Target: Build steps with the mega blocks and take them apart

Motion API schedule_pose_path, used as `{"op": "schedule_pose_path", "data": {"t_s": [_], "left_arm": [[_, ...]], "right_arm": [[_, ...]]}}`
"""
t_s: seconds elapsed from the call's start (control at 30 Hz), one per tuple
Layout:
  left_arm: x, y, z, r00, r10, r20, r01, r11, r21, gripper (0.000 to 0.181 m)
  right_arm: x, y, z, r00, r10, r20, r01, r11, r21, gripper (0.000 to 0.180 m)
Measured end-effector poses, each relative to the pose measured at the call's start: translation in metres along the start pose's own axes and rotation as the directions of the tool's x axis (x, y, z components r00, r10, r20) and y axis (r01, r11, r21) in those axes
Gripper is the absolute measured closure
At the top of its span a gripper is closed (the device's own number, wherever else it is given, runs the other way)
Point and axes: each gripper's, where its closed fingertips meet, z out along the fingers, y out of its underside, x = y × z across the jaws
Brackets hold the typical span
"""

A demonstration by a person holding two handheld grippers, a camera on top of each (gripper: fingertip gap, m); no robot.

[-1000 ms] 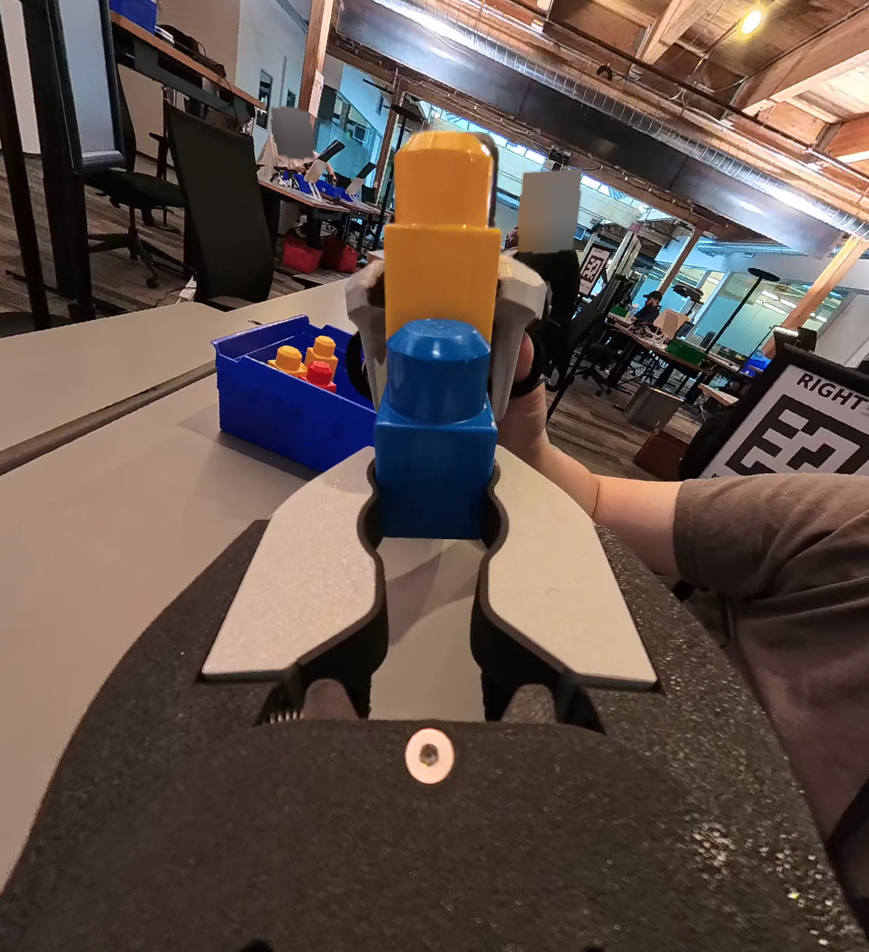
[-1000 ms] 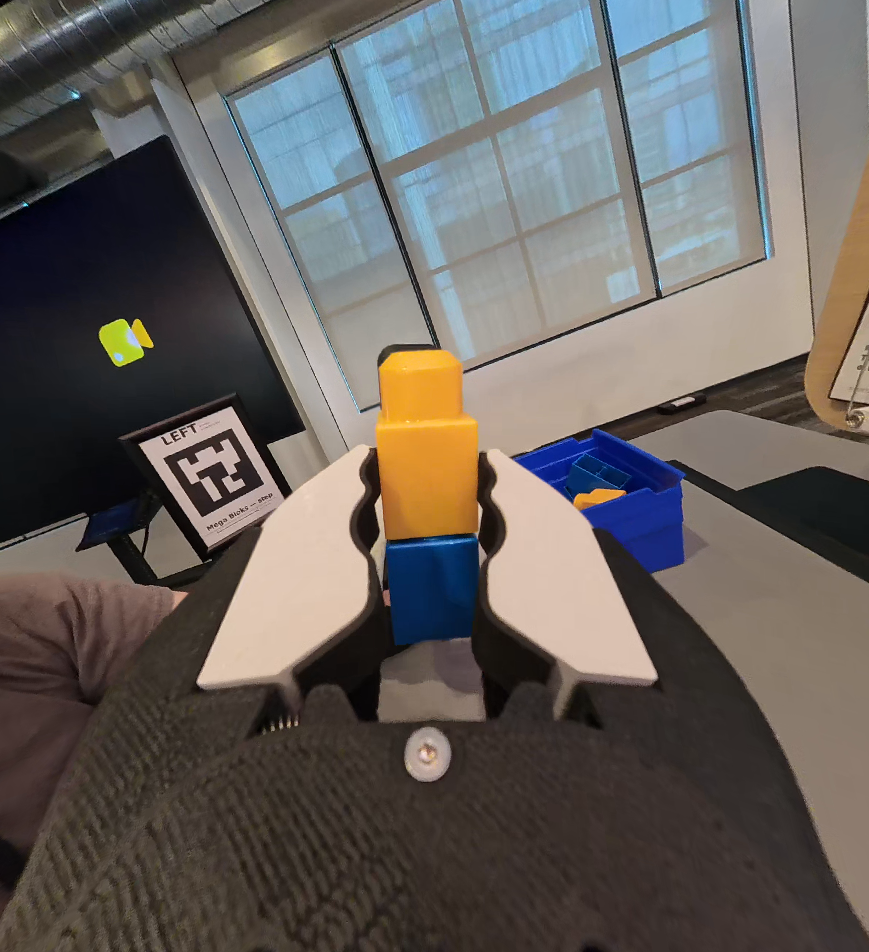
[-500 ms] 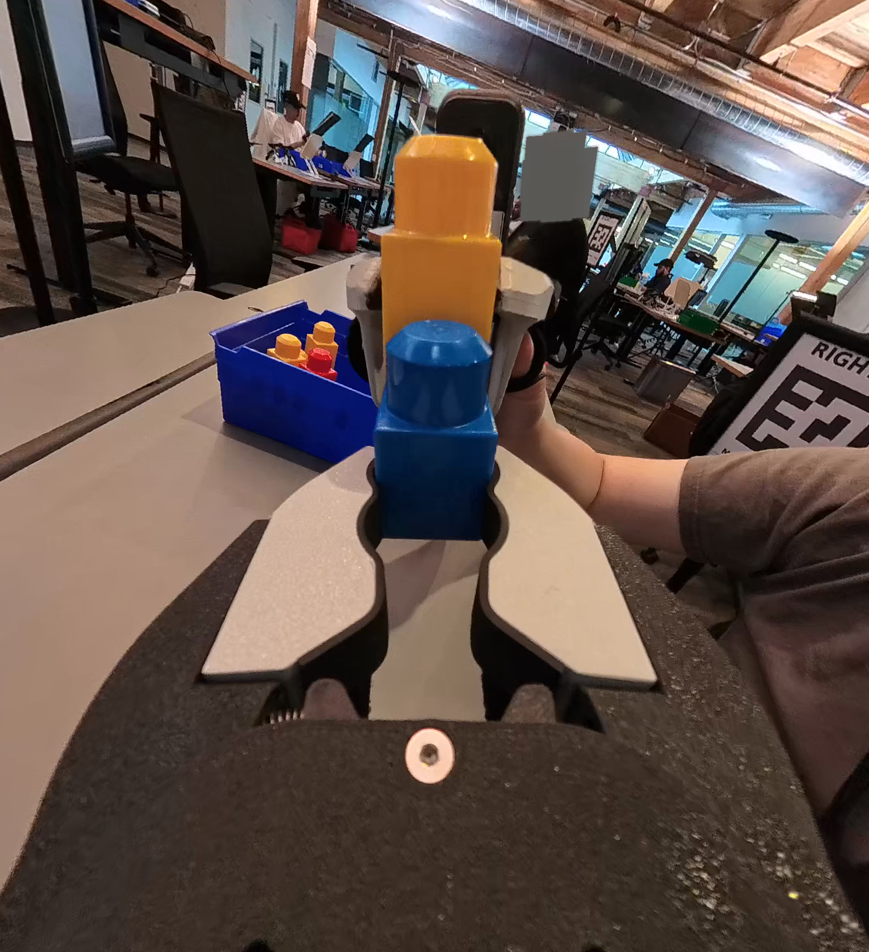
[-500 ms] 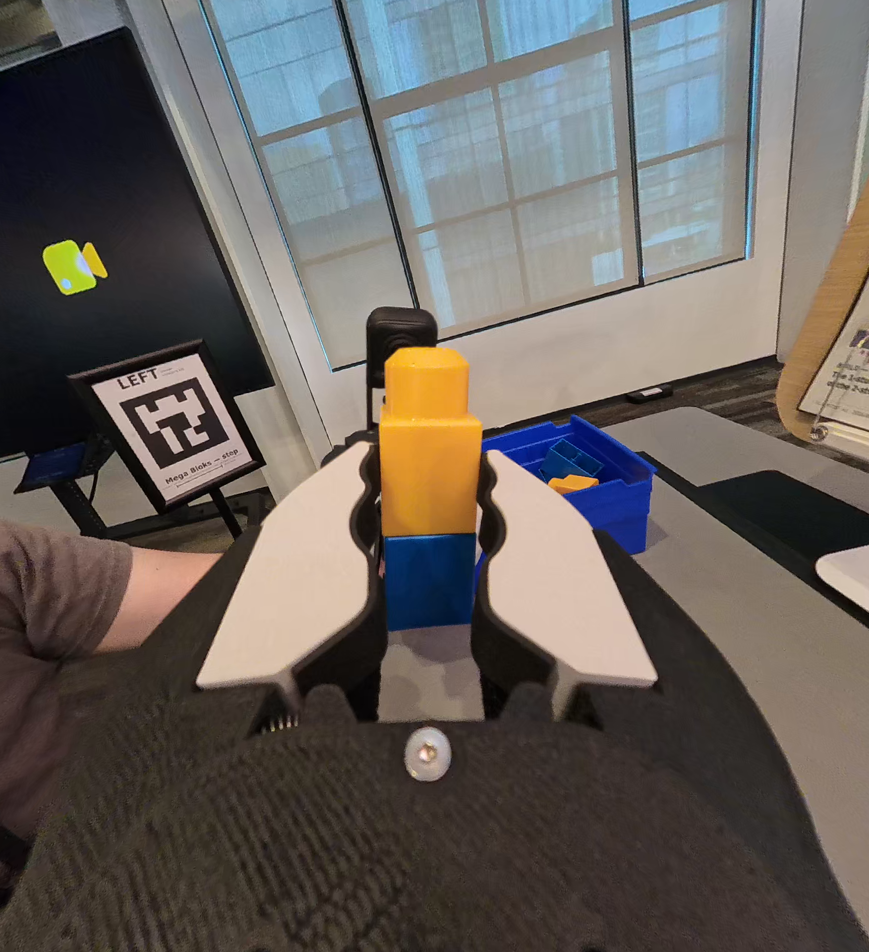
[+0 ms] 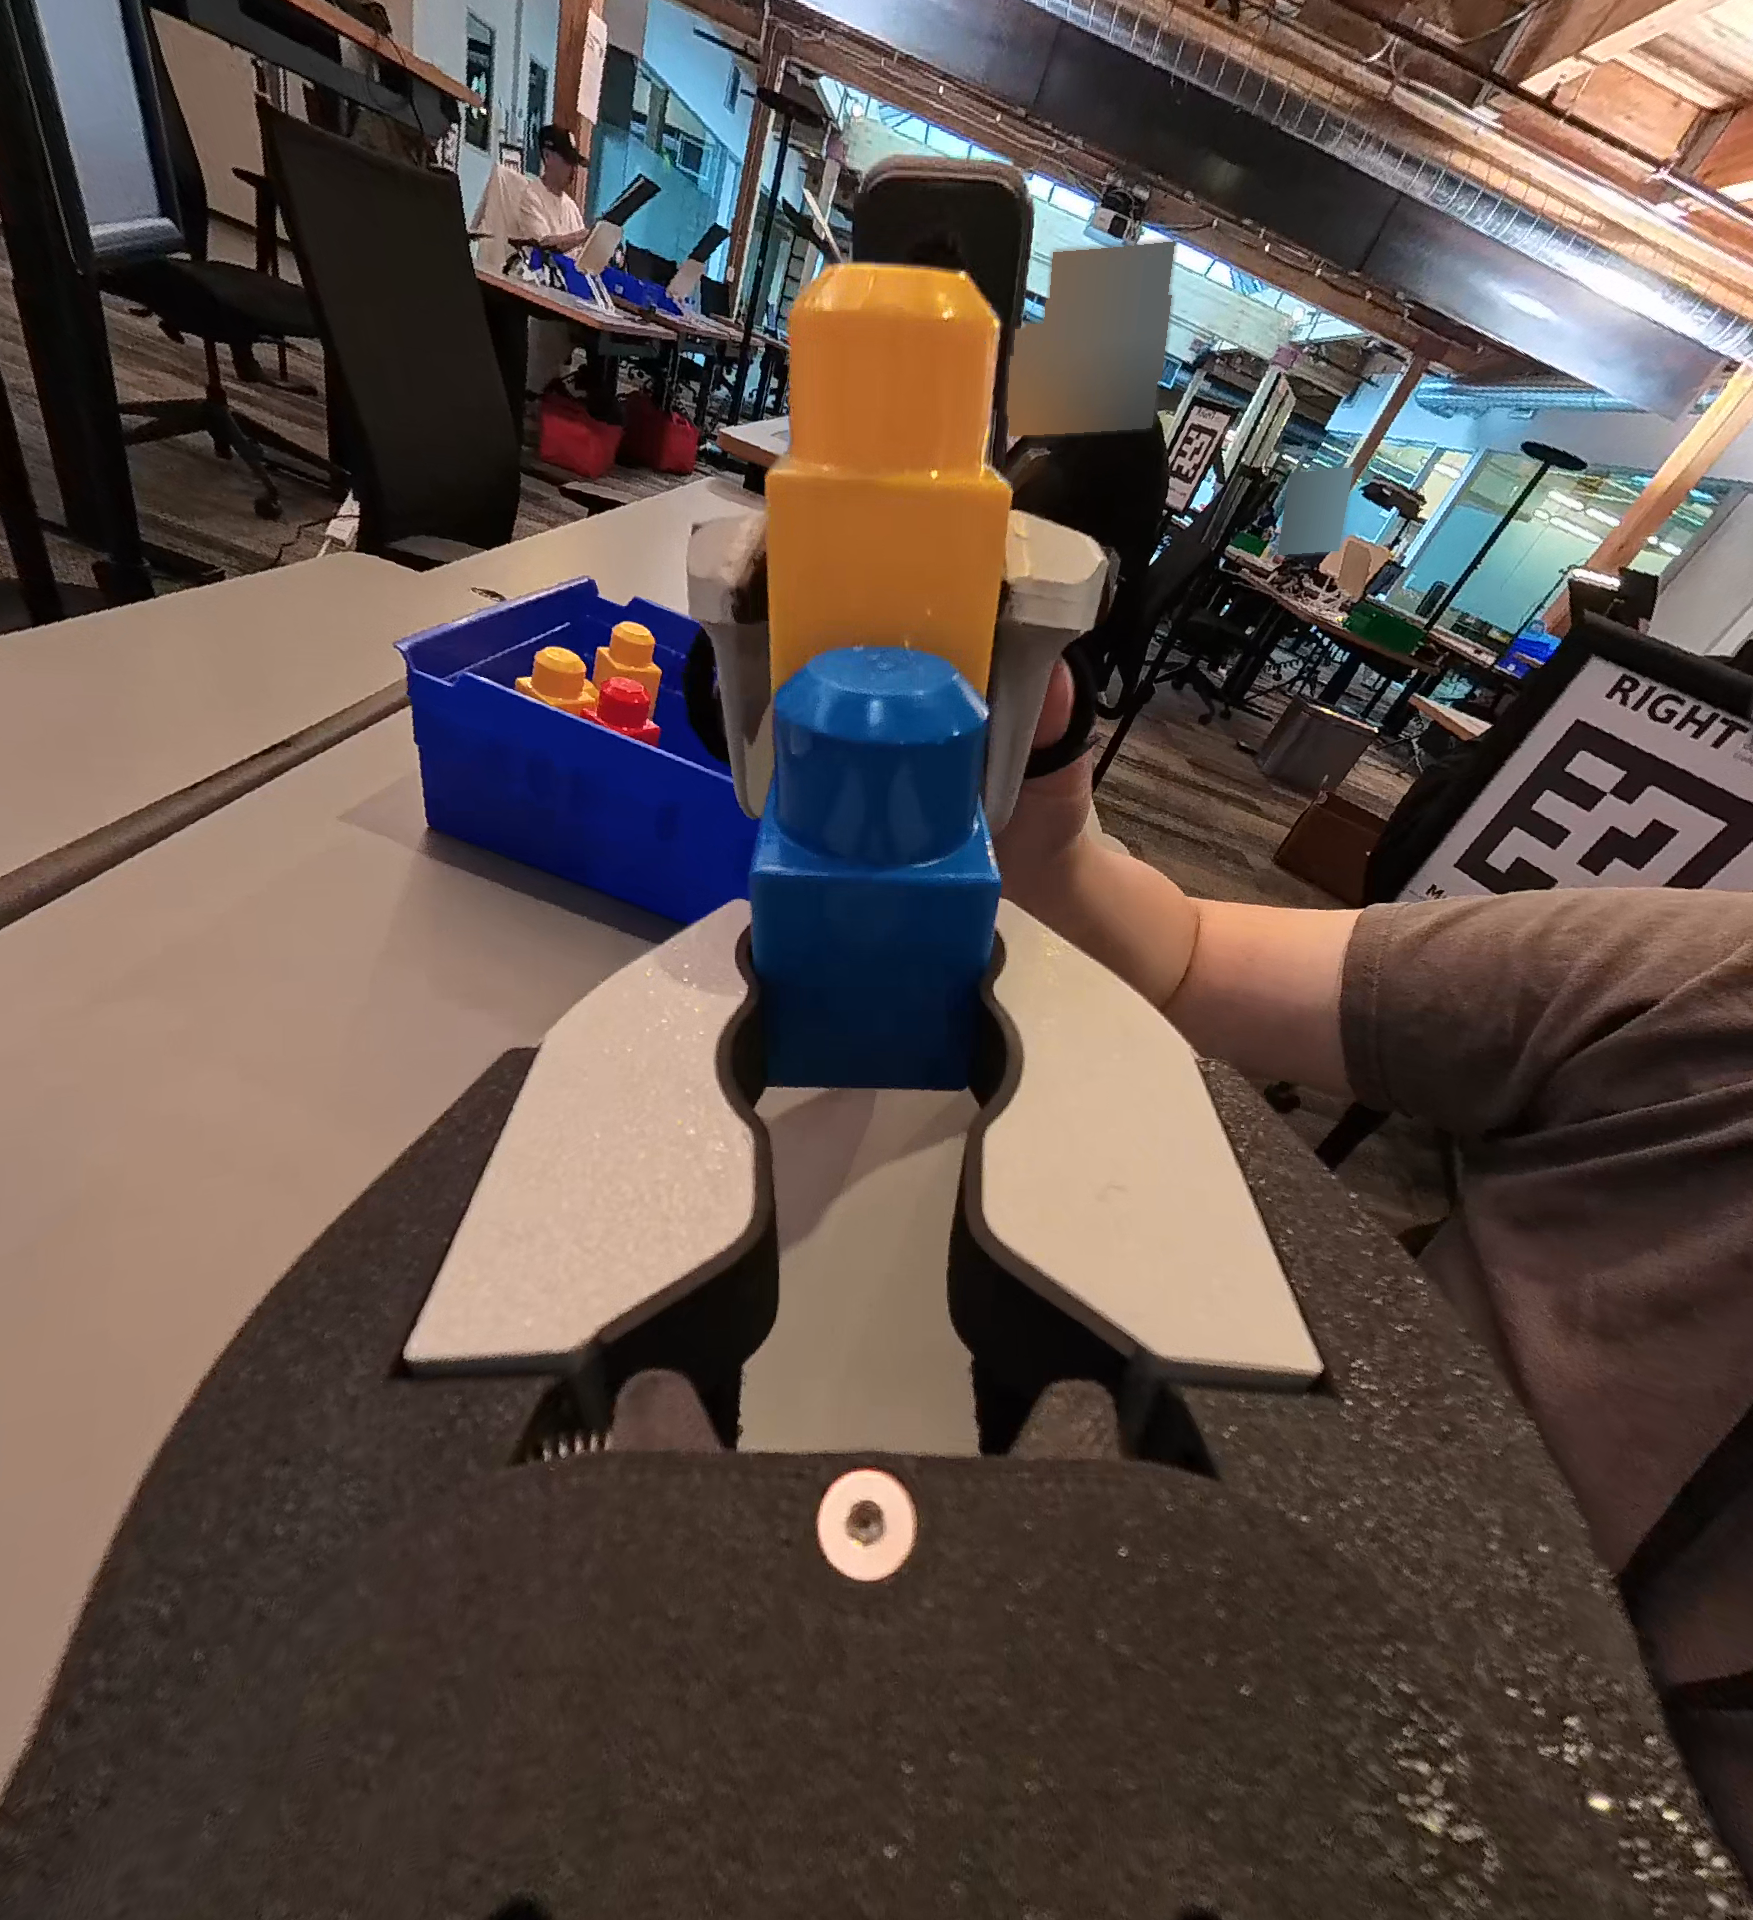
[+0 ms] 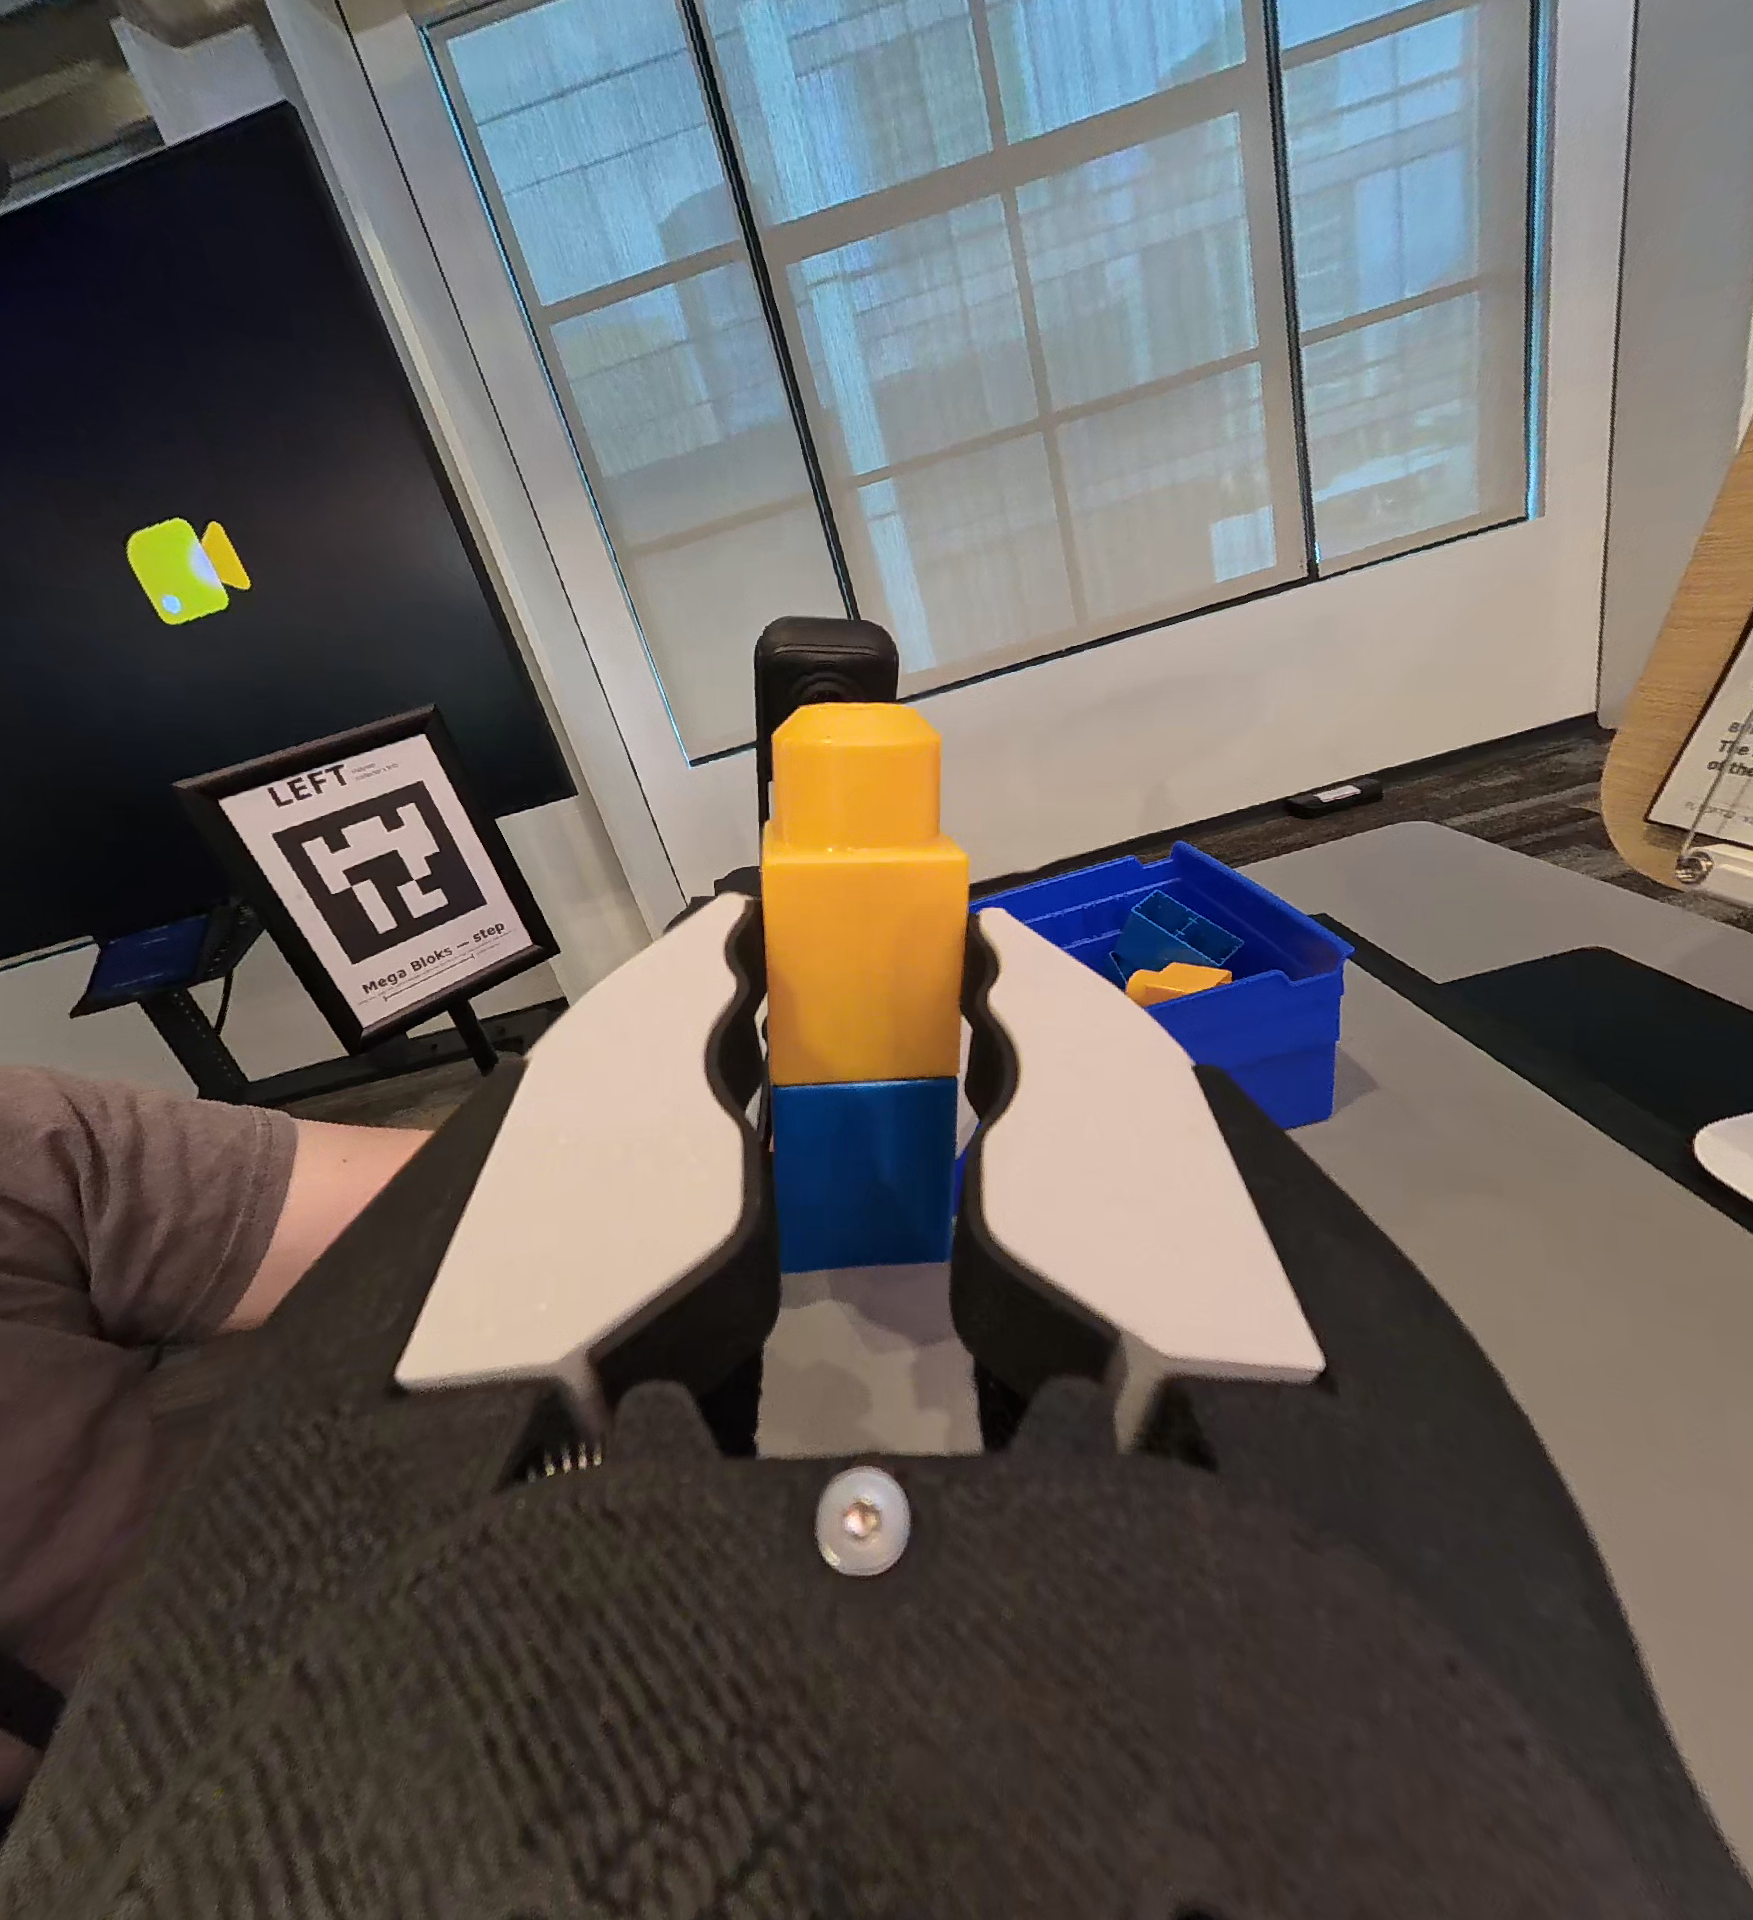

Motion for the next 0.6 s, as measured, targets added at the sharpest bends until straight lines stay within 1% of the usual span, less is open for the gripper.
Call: {"op": "schedule_pose_path", "data": {"t_s": [0.1, 0.17, 0.27, 0.37, 0.43, 0.47, 0.53, 0.57, 0.6], "left_arm": [[0.003, -0.001, 0.000, 0.999, 0.039, 0.004, -0.039, 0.999, -0.017, 0.145], [0.006, 0.006, 0.000, 0.996, 0.085, 0.001, -0.084, 0.993, -0.083, 0.145], [0.008, 0.019, 0.002, 0.988, 0.155, 0.009, -0.150, 0.972, -0.180, 0.145], [0.012, 0.026, 0.005, 0.986, 0.166, -0.013, -0.165, 0.961, -0.224, 0.145], [0.010, 0.033, 0.006, 0.984, 0.179, -0.010, -0.175, 0.948, -0.266, 0.145], [0.010, 0.037, 0.006, 0.982, 0.186, -0.008, -0.181, 0.940, -0.289, 0.145], [0.010, 0.042, 0.008, 0.982, 0.189, -0.014, -0.184, 0.933, -0.309, 0.145], [0.010, 0.045, 0.009, 0.982, 0.186, -0.021, -0.183, 0.928, -0.324, 0.145], [0.011, 0.047, 0.010, 0.982, 0.188, -0.028, -0.187, 0.927, -0.326, 0.145]], "right_arm": [[-0.001, -0.001, -0.001, 1.000, -0.014, 0.001, 0.014, 0.997, -0.075, 0.142], [-0.004, -0.004, -0.005, 0.999, -0.051, -0.007, 0.049, 0.988, -0.149, 0.117], [-0.015, 0.001, -0.018, 0.996, -0.067, 0.057, 0.081, 0.956, -0.284, 0.116], [-0.018, 0.018, -0.031, 0.994, -0.079, 0.071, 0.102, 0.893, -0.438, 0.117], [-0.016, 0.024, -0.037, 0.991, -0.119, 0.062, 0.134, 0.859, -0.494, 0.117], [-0.016, 0.026, -0.038, 0.988, -0.139, 0.063, 0.152, 0.848, -0.507, 0.119], [-0.020, 0.034, -0.041, 0.986, -0.138, 0.099, 0.169, 0.819, -0.548, 0.131], [-0.022, 0.038, -0.042, 0.984, -0.133, 0.115, 0.175, 0.801, -0.573, 0.144], [-0.023, 0.040, -0.043, 0.984, -0.136, 0.117, 0.179, 0.788, -0.589, 0.145]]}}
